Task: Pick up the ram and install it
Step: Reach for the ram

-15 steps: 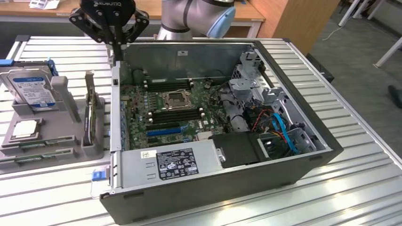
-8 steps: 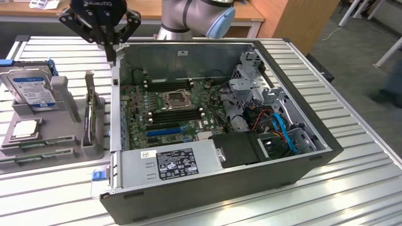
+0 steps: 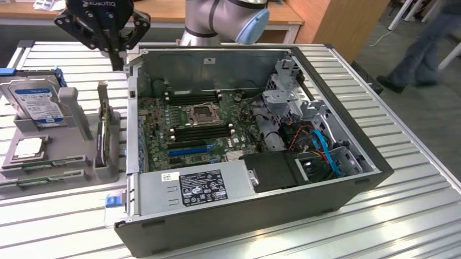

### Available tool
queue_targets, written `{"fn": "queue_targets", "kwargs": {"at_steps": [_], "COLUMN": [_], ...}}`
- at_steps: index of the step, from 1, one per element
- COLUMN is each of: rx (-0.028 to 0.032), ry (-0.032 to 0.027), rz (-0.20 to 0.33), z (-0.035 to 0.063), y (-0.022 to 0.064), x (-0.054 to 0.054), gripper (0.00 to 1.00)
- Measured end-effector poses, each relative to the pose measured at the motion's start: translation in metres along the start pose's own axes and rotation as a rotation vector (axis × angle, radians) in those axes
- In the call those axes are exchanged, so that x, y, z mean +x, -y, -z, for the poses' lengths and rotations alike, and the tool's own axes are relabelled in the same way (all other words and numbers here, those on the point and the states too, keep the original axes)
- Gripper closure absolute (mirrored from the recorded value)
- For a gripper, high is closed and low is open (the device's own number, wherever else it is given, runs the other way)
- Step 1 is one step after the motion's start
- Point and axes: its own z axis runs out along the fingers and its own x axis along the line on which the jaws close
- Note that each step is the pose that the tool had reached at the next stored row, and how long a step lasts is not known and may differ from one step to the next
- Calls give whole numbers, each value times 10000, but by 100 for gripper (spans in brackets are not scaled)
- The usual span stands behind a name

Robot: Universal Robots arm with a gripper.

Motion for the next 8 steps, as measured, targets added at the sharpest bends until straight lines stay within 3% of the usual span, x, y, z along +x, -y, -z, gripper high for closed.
{"fn": "queue_targets", "kwargs": {"at_steps": [8], "rx": [1], "ry": [0], "rz": [1], "z": [0], "y": [13], "x": [168], "gripper": [90]}}
